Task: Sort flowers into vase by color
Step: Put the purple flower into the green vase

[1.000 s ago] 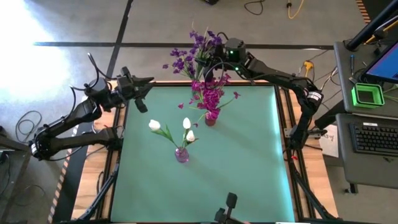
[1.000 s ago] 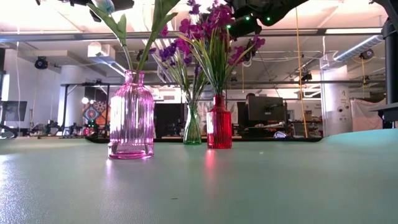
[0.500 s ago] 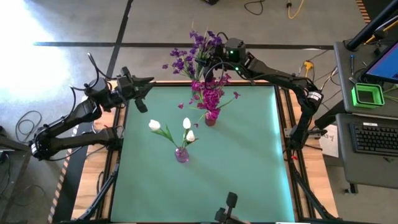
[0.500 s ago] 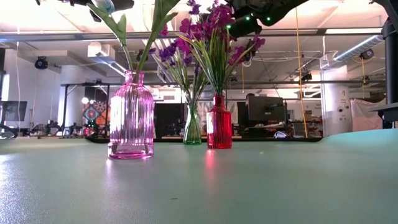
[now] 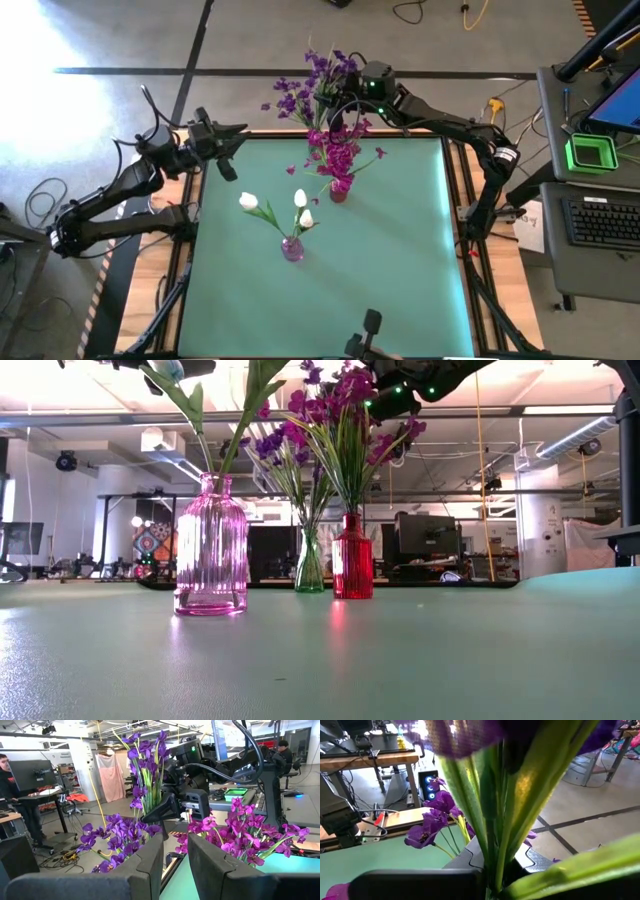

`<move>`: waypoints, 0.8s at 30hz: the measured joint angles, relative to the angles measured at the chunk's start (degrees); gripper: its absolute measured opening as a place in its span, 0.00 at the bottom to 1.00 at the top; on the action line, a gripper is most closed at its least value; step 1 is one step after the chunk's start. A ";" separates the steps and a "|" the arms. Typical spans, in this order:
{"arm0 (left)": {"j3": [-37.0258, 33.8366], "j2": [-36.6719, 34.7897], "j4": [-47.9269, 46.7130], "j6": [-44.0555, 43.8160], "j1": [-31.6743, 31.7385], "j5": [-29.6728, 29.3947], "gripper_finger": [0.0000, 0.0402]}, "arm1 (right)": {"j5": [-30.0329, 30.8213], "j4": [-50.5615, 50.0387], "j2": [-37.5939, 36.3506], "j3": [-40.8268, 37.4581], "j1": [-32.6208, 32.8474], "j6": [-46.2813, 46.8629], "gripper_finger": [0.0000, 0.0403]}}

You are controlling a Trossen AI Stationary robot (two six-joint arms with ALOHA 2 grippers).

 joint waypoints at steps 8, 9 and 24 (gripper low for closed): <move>0.00 0.00 0.01 0.00 0.00 -0.02 0.19 | 0.00 0.01 0.00 -0.04 0.00 -0.07 0.06; 0.00 0.00 0.01 0.00 0.00 -0.02 0.19 | 0.00 0.07 0.00 -0.12 0.00 -0.07 0.06; 0.00 0.00 0.02 0.12 0.00 -0.03 0.19 | 0.00 0.96 1.94 -0.68 -0.02 0.59 0.06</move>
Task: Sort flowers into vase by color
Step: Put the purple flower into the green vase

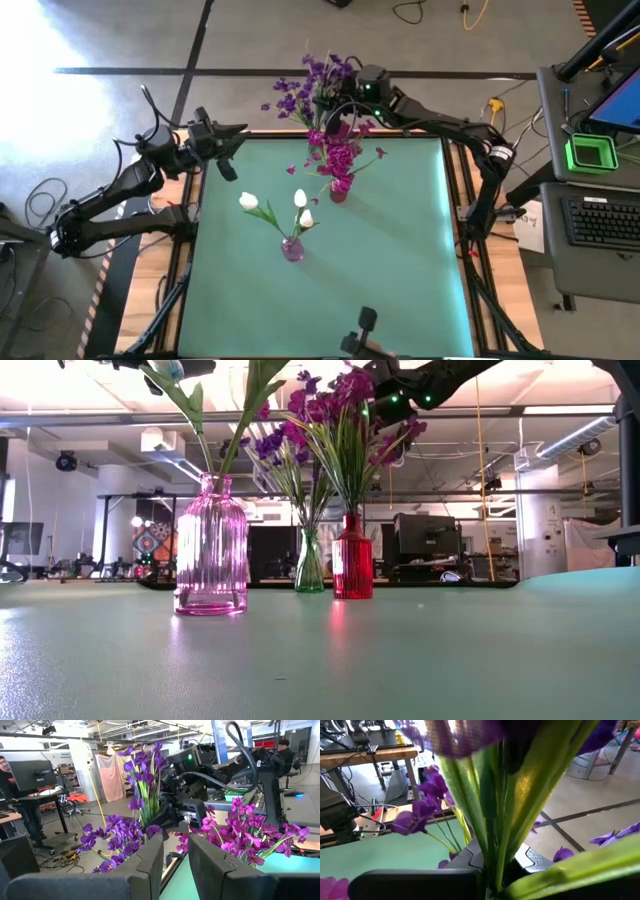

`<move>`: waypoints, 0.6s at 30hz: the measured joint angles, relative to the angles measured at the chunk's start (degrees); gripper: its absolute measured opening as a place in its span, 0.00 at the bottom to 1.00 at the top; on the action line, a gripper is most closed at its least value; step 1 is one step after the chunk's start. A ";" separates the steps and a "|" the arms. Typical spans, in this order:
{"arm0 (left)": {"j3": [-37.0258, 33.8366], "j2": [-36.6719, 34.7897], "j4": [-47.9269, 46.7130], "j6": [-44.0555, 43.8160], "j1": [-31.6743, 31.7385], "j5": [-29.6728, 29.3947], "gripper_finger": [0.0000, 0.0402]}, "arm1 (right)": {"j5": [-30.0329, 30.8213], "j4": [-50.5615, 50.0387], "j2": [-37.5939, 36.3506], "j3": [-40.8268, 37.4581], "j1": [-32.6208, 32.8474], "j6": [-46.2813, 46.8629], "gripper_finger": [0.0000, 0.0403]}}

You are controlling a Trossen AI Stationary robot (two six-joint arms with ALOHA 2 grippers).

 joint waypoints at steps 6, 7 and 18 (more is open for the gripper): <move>0.00 0.00 0.00 0.08 0.00 -0.01 0.19 | -0.02 0.56 1.11 0.00 0.00 -0.17 0.06; 0.00 0.00 0.00 0.08 -0.01 -0.01 0.19 | -0.02 0.74 1.12 0.00 0.00 -0.15 0.06; 0.00 0.01 0.00 0.30 0.00 -0.01 0.19 | -0.02 0.77 1.12 0.00 0.00 -0.11 0.23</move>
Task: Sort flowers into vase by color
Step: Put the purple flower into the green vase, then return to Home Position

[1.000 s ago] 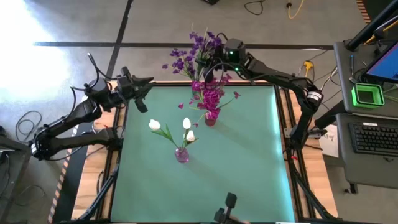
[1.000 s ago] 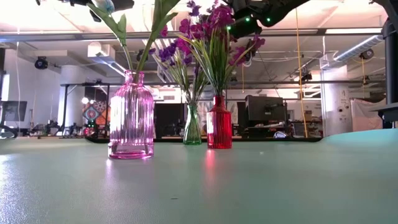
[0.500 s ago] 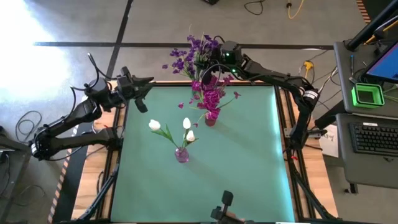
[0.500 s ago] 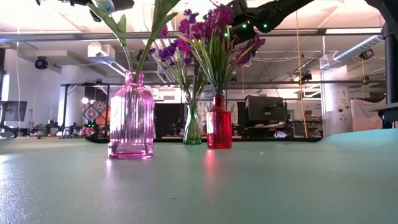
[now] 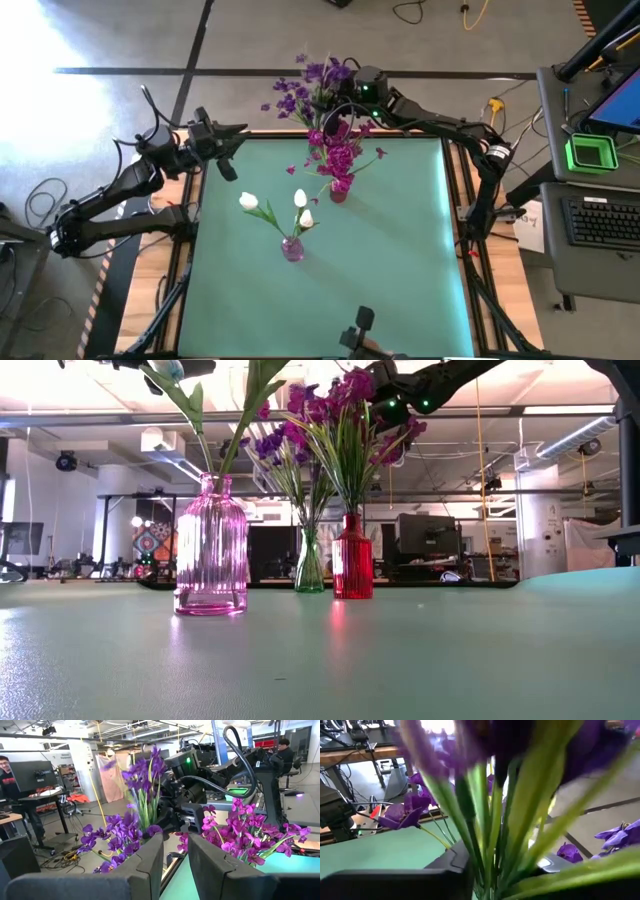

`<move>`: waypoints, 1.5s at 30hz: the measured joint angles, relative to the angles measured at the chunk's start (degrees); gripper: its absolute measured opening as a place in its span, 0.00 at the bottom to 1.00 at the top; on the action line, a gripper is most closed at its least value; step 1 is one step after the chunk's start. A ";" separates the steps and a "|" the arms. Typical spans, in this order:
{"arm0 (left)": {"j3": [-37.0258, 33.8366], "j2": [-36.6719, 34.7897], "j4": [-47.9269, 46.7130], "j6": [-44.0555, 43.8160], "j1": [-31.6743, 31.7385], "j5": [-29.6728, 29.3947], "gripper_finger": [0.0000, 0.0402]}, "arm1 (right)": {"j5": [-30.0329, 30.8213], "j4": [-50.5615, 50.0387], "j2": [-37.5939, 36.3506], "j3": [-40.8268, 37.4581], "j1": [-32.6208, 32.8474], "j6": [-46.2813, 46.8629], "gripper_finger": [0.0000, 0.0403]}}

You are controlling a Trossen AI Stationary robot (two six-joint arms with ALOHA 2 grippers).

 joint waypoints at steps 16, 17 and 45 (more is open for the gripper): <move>0.00 0.01 0.00 0.02 0.00 0.00 0.19 | 0.00 -2.67 -0.92 0.00 0.00 -0.06 0.46; 0.00 0.01 -0.01 0.01 0.00 -0.02 0.19 | 0.00 -3.05 -1.31 0.00 0.00 -0.06 0.47; 0.00 1.40 2.25 -0.43 -0.35 0.02 0.19 | 0.01 -9.84 -16.74 -0.02 0.18 2.43 0.65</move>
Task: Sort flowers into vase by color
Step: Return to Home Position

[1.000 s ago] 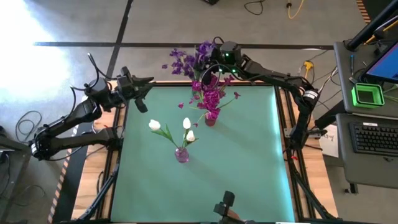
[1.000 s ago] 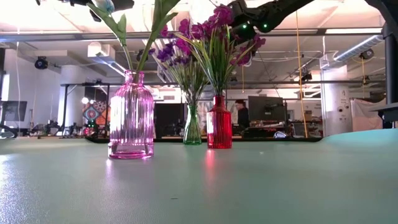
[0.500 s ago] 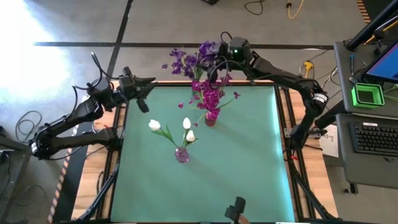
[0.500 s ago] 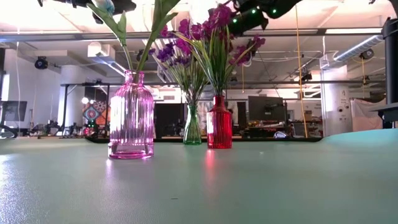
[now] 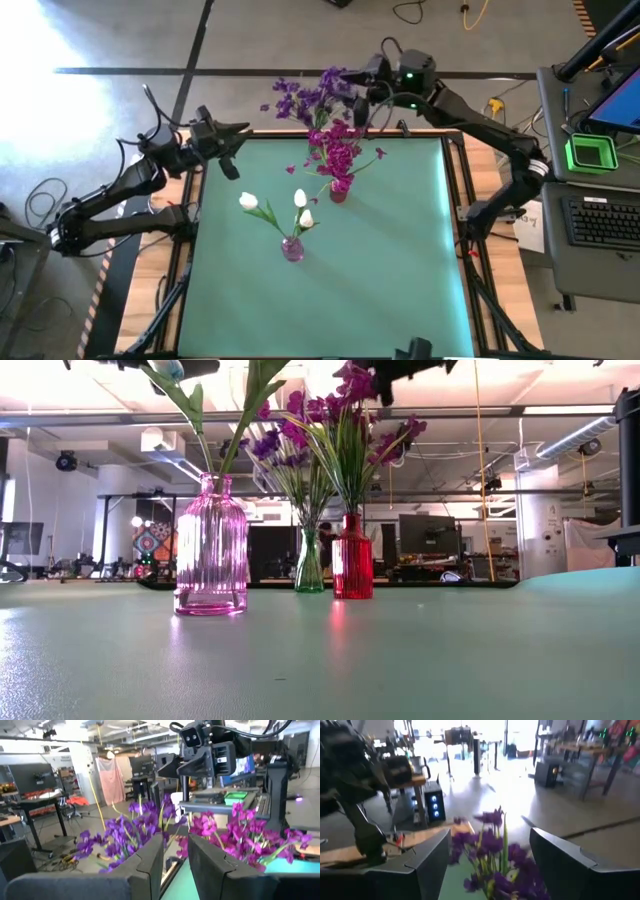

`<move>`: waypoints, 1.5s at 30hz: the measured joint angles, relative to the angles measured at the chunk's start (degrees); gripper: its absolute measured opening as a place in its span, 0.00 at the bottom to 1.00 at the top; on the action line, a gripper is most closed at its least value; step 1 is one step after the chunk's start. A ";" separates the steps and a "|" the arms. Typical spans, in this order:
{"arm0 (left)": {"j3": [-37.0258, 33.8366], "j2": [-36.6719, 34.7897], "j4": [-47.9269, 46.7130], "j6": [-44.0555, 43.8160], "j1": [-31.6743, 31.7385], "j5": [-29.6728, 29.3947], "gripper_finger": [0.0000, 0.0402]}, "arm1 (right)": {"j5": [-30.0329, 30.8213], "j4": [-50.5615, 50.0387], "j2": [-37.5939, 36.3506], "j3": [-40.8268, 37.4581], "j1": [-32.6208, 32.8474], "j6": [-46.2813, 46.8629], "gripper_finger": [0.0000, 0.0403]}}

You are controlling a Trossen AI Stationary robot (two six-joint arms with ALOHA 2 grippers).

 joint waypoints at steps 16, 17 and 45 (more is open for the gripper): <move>5.31 -3.33 -8.45 -3.02 -12.60 0.77 0.19 | -0.16 -11.38 -12.47 -1.15 12.50 -8.07 0.63; 6.88 -3.48 -10.76 -3.03 -13.93 0.27 0.19 | -0.14 -11.44 -13.54 -1.76 13.75 -8.47 0.62; -4.97 -9.97 -22.51 -24.82 -68.98 -8.06 0.19 | 7.49 -6.84 -52.89 -47.83 38.76 11.06 0.61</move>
